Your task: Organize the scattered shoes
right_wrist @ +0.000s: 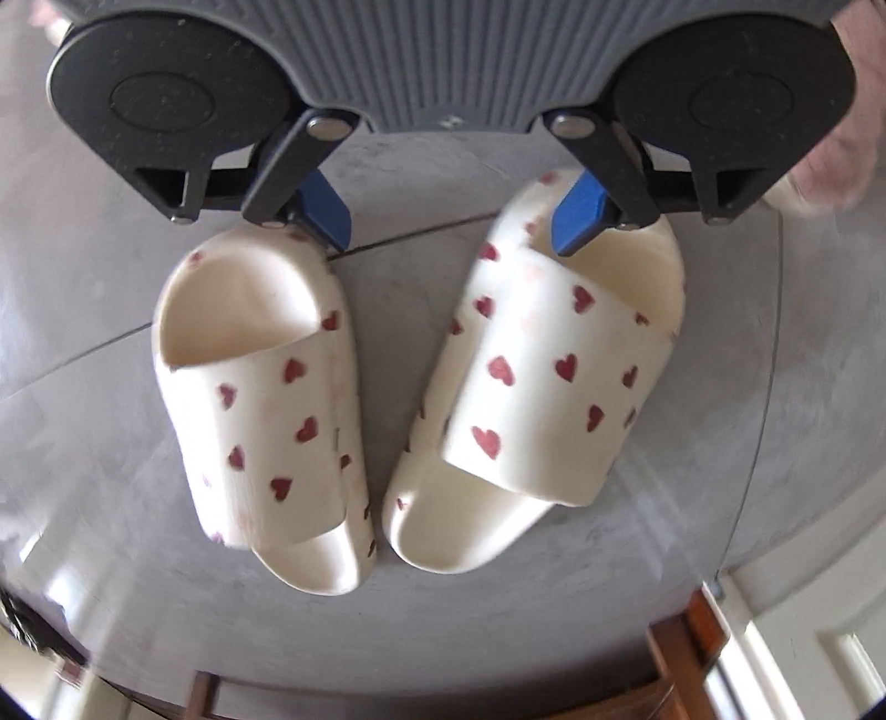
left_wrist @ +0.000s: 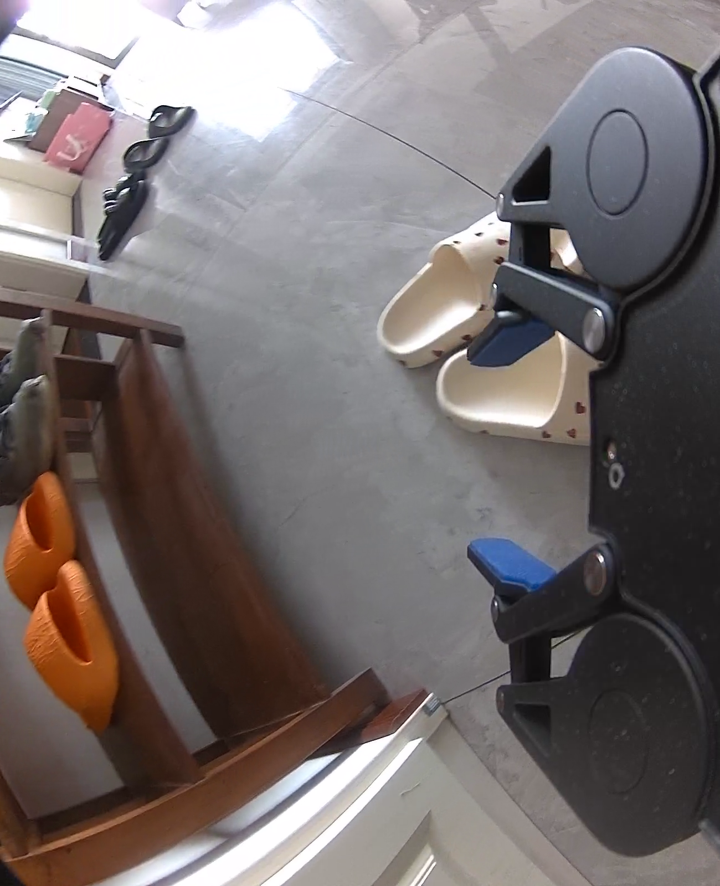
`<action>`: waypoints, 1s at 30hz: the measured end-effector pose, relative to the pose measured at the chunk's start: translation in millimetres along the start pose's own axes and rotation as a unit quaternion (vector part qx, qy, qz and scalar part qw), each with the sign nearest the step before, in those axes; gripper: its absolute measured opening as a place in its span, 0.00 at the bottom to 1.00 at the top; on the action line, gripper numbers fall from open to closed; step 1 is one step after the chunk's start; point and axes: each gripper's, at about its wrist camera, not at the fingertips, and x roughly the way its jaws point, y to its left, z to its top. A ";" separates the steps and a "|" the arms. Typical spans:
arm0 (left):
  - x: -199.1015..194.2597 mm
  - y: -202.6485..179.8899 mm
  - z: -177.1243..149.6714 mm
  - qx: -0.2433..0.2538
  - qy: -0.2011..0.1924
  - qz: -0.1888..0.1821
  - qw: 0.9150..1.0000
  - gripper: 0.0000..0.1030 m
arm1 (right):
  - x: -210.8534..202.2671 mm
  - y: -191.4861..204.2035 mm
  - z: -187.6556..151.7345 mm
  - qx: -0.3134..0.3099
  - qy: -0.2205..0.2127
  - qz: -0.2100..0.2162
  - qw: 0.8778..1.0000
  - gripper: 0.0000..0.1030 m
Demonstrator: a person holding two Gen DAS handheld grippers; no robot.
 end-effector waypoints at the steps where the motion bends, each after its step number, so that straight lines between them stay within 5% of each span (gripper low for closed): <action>1: 2.7 -0.6 -2.7 -0.001 0.001 0.000 1.000 0.66 | 1.1 1.6 -0.4 -0.003 -0.005 -0.002 1.000 0.80; 5: 12.4 -4.9 -7.4 -0.001 0.006 0.000 1.000 0.66 | 5.0 4.3 2.2 -0.015 -0.052 -0.042 0.998 0.83; 10: 24.0 -14.0 -10.7 0.012 0.008 -0.008 1.000 0.66 | 6.1 -33.8 15.9 0.053 -0.084 -0.098 0.990 0.83; 20: 42.2 -24.9 -8.2 0.023 -0.003 -0.004 1.000 0.66 | 39.3 -61.2 35.6 0.044 -0.104 -0.032 0.993 0.85; 22: 43.2 -26.8 -9.5 0.031 -0.005 -0.006 0.999 0.66 | 40.7 -64.0 39.9 0.041 -0.108 -0.027 0.993 0.75; 23: 43.8 -28.1 -10.5 0.037 -0.005 -0.006 0.999 0.66 | 41.0 -67.0 45.4 0.036 -0.109 -0.022 0.993 0.59; 26: 47.0 -30.9 -13.0 0.051 -0.004 -0.003 0.999 0.66 | 39.3 -70.3 64.1 -0.016 -0.113 -0.008 0.993 0.38; 30: 46.8 -33.7 -8.2 0.052 -0.008 -0.001 0.999 0.66 | 33.1 -67.5 83.7 -0.078 -0.132 0.012 0.988 0.27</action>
